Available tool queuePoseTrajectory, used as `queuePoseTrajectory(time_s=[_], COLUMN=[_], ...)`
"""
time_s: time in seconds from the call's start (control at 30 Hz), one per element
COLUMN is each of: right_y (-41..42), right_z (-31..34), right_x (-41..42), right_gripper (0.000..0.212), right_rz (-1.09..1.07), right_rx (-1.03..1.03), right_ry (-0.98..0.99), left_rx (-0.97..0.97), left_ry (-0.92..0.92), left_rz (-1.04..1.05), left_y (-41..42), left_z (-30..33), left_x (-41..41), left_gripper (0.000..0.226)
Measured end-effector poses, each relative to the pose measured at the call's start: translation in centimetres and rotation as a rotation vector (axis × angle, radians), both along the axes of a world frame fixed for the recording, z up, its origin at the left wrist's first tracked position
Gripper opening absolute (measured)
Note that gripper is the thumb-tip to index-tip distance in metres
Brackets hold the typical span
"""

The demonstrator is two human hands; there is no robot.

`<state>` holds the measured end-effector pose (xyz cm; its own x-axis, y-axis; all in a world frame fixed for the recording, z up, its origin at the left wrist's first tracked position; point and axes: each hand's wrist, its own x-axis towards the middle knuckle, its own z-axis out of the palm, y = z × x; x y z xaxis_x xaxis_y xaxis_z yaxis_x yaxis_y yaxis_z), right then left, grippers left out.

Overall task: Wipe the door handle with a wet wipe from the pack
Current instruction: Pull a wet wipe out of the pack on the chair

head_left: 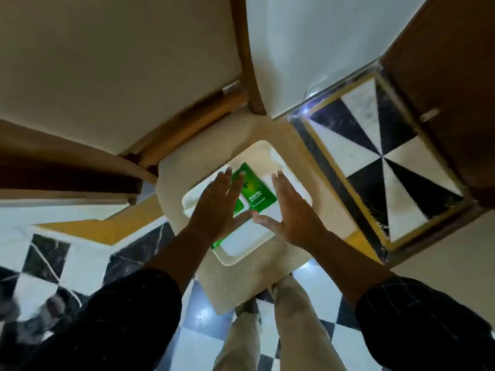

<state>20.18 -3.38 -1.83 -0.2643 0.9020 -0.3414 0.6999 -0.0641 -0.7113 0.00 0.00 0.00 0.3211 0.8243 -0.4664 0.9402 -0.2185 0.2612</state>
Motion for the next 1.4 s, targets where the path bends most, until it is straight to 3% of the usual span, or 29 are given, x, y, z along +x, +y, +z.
queuePoseTrajectory(time_s=[0.13,0.27,0.4,0.63,0.77,0.87,1.03,1.3,1.4], right_y=[0.3,0.1,-0.2,-0.5,-0.5,-0.5,-0.9,0.1,0.9], right_z=[-3.0,-4.7,-5.3,-6.1,-5.8,-5.2,-3.8,-3.2,-3.1], right_x=[-1.2,-1.8,-2.9,-3.6,-3.7,-4.1,-7.4,-11.3,-10.5], right_gripper=[0.106,0.106,0.108,0.112,0.110,0.095,0.044,0.018,0.017], right_rz=[0.054,0.129,0.219,0.275,0.290,0.217,-0.044,-0.159,-0.216], right_rx=[-0.021,0.020,0.053,0.052,0.054,0.054,0.298,0.194,0.217], right_ry=[-0.048,-0.078,-0.195,-0.345,-0.382,-0.367,-0.264,-0.399,-0.263], left_rx=[-0.013,0.002,-0.002,-0.063,-0.076,-0.045,-0.019,0.024,0.004], left_ry=[0.041,-0.038,-0.081,0.026,-0.151,-0.260,-0.161,-0.156,-0.156], left_rz=[-0.109,-0.111,-0.095,-0.223,-0.135,0.027,0.132,0.152,0.176], left_y=[0.0,-0.4,-0.2,0.8,1.9,3.0,4.4,3.2,3.0], left_z=[-3.6,-5.5,-5.8,-4.1,-2.4,-1.6,-1.6,-2.1,-2.1], left_x=[-1.0,-1.9,-2.1,-1.5,-2.4,-4.5,-6.3,-5.5,-5.5], left_gripper=[0.097,0.094,0.080,0.078,0.069,0.062,0.071,0.078,0.082])
